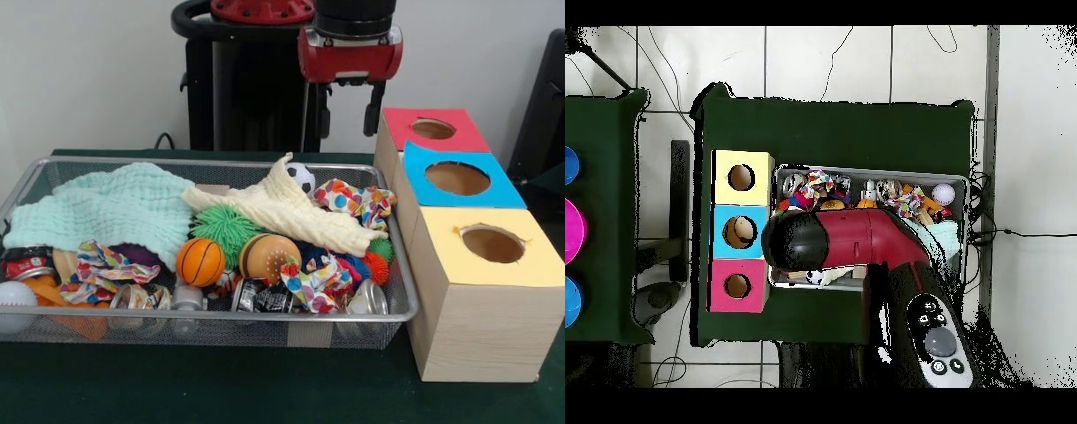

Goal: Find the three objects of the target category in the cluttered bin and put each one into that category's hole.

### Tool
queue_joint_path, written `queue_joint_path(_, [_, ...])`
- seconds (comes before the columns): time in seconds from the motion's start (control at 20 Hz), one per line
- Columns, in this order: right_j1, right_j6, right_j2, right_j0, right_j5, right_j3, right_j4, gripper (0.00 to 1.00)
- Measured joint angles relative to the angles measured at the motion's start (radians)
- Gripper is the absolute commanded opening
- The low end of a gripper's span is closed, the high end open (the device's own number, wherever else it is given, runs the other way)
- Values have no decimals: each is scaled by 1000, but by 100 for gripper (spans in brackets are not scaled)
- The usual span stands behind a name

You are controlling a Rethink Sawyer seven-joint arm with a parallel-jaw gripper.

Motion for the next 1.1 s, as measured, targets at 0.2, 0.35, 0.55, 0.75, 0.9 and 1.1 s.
queue_joint_path(0.2, [36, 0, 0, 0, 0, -51, 0, 100])
queue_joint_path(0.35, [50, 0, 0, 0, 1, -80, 0, 100])
queue_joint_path(0.55, [54, 0, -1, 0, 1, -102, 0, 100])
queue_joint_path(0.75, [46, 0, -3, 0, 1, -106, 0, 100])
queue_joint_path(0.9, [32, 0, -6, 0, 1, -106, 0, 100])
queue_joint_path(1.1, [2, 0, -11, 0, 1, -105, 1, 100])
